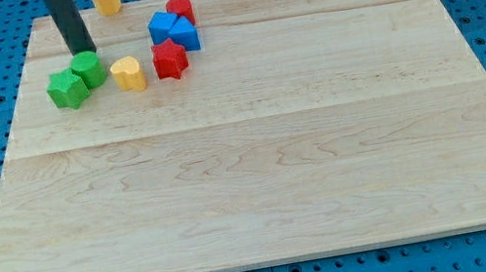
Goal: Push the yellow heart into the green blocks
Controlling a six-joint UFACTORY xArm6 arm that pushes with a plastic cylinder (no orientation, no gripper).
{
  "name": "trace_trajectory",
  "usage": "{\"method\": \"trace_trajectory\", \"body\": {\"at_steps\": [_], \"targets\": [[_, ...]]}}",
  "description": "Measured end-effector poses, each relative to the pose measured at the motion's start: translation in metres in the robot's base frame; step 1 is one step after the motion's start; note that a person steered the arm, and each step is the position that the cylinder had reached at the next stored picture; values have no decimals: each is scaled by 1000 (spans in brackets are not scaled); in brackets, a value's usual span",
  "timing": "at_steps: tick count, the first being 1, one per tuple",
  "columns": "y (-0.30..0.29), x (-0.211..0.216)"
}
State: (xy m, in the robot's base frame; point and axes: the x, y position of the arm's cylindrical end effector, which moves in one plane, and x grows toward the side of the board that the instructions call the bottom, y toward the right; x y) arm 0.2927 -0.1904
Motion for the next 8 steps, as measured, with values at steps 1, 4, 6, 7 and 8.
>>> {"method": "trace_trajectory", "body": {"at_steps": [1,4,6,7,8], "targets": [[10,1],[114,23],[47,64],[3,64],[58,81]]}}
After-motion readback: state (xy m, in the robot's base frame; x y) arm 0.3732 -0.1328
